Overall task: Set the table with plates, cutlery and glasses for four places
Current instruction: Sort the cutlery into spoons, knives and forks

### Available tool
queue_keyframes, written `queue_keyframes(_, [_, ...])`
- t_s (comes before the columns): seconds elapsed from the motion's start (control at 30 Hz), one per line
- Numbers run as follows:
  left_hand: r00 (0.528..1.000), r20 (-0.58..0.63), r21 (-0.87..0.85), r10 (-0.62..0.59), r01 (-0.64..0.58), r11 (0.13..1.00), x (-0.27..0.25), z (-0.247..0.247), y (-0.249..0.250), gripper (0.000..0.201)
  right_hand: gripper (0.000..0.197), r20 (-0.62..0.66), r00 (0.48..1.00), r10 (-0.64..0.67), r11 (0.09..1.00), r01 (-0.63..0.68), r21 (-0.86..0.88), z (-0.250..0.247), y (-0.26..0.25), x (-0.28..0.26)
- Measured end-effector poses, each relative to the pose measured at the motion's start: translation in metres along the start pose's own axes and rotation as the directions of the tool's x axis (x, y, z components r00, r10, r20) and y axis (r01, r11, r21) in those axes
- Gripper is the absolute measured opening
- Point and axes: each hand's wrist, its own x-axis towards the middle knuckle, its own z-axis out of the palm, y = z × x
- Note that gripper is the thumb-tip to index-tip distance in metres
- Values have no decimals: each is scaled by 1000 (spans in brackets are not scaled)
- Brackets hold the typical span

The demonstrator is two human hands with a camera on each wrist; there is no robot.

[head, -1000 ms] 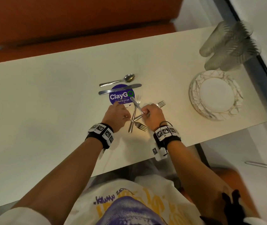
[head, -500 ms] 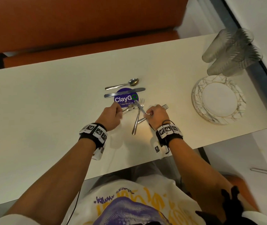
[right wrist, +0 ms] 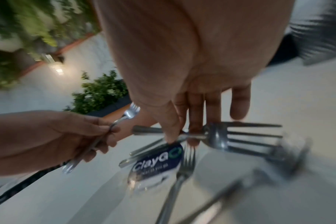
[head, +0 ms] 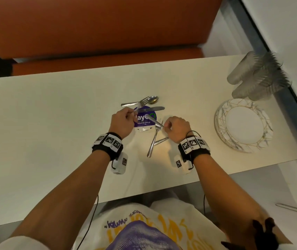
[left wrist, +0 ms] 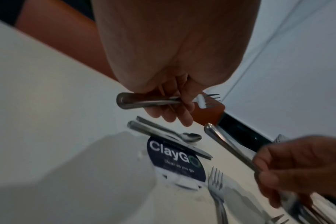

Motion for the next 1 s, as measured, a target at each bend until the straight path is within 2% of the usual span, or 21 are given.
queue_keyframes(0.07, [998,-4,64,70,-70,995,5,-3,6,21,3,78,995,-60,998,59,13,-9,-9,2])
queue_keyframes(0.17, [991,56,153,122,-130,980,9,-2,7,17,8,174,974,-147,988,135,81,-13,-26,3])
queue_keyframes(0.27, [979,151,258,135,-171,951,4,2,4,16,5,146,962,-229,967,209,144,-15,-43,3])
queue_keyframes(0.33, [971,211,277,115,-172,946,-2,6,0,15,7,93,967,-238,960,219,174,-19,-48,4])
queue_keyframes(0.53, [988,151,173,-38,12,985,-12,7,-7,18,33,3,997,-73,935,67,349,-31,-45,10])
queue_keyframes(0.6, [986,138,115,-89,74,991,-12,6,-9,18,30,-20,1000,23,867,-10,499,-32,-43,12])
queue_keyframes(0.67, [980,144,68,-138,129,989,-12,4,-11,19,26,-68,988,137,757,-60,651,-31,-41,13])
queue_keyframes(0.77, [959,219,-9,-181,187,982,-15,1,-6,19,22,-181,953,242,683,-35,730,-28,-45,14])
queue_keyframes(0.9, [936,300,-124,-183,229,966,-18,-1,7,18,27,-320,928,189,733,84,675,-22,-59,13])
queue_keyframes(1.0, [913,358,-218,-196,285,933,-17,2,13,19,25,-375,917,134,768,143,625,-15,-67,12])
